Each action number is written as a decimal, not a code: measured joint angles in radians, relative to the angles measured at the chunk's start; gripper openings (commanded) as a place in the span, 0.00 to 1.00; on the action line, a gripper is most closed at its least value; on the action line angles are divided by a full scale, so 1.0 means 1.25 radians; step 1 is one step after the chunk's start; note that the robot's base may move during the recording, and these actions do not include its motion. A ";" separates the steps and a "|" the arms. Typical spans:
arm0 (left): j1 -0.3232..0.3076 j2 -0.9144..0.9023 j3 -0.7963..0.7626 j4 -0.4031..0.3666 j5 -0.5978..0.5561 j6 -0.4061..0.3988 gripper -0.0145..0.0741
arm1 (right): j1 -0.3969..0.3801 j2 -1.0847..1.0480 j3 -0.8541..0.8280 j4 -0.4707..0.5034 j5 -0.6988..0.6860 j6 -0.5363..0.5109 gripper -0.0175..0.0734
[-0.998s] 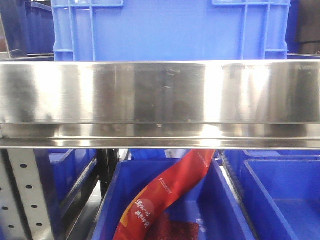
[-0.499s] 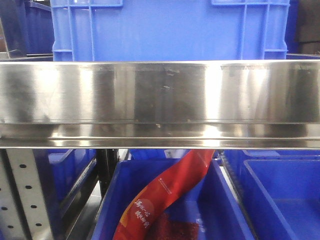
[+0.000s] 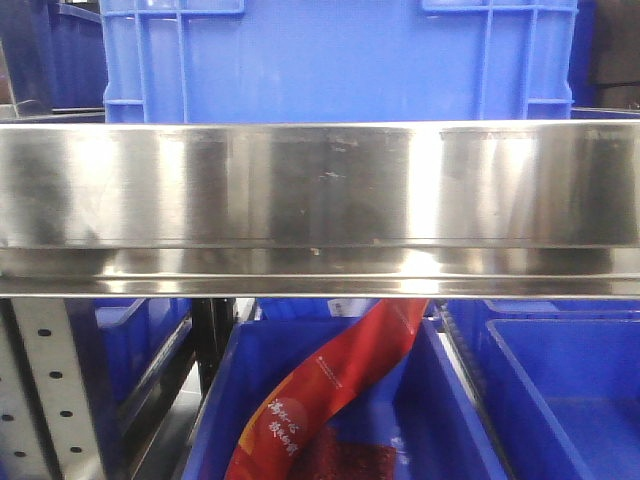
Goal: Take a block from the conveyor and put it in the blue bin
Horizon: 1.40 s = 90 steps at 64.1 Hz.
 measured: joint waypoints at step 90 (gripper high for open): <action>0.000 0.000 0.001 0.000 -0.005 0.000 0.04 | -0.371 -0.312 0.392 0.130 -0.197 -0.101 0.01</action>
